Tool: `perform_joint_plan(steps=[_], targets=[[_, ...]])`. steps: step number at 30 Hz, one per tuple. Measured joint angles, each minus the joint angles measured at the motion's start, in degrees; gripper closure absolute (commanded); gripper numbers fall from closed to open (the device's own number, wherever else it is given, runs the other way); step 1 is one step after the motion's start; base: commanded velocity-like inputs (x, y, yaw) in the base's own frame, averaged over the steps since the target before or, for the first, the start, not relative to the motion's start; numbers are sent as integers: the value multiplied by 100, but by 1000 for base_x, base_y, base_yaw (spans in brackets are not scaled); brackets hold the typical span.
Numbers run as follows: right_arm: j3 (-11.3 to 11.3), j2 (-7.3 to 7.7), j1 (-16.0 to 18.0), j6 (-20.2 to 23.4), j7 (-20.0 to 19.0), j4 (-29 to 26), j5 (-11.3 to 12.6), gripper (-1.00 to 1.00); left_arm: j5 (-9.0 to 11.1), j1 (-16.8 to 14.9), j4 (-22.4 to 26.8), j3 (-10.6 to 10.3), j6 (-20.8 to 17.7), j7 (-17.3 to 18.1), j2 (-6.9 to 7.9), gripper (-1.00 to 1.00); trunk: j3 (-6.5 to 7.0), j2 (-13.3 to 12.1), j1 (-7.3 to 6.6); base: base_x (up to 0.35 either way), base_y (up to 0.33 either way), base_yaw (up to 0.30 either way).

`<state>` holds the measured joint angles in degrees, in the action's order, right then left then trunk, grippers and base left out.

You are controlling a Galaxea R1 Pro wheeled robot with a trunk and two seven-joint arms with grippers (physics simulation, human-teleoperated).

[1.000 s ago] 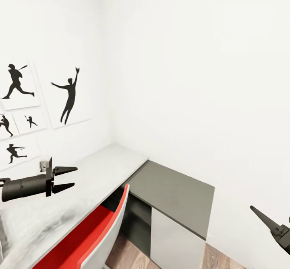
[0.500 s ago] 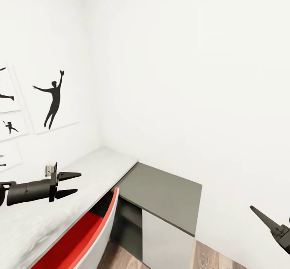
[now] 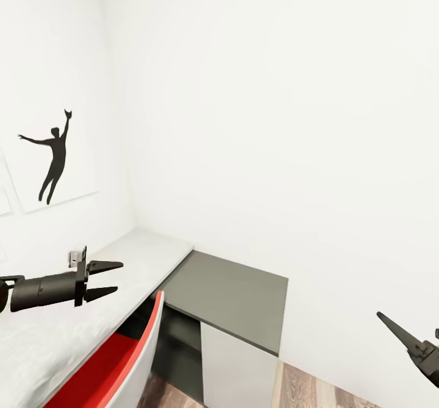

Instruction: Put all the toys in the child's room - the three board games (two on the bed and one on the table), the two jigsaw puzzles on the table, and the tennis ball on the table - inside the toy box on the table in the child's room.

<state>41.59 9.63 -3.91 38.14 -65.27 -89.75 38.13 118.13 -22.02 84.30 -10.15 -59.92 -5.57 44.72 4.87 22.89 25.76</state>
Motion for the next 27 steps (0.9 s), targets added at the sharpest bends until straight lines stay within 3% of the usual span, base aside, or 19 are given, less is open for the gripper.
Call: perform_joint_plan(steps=[27], targets=[[7, -9, 0, -3, 0, 0, 1, -100, 0, 3, -1, -10, 0, -3, -132, -100, 206, 0, 0, 0, 0, -200]])
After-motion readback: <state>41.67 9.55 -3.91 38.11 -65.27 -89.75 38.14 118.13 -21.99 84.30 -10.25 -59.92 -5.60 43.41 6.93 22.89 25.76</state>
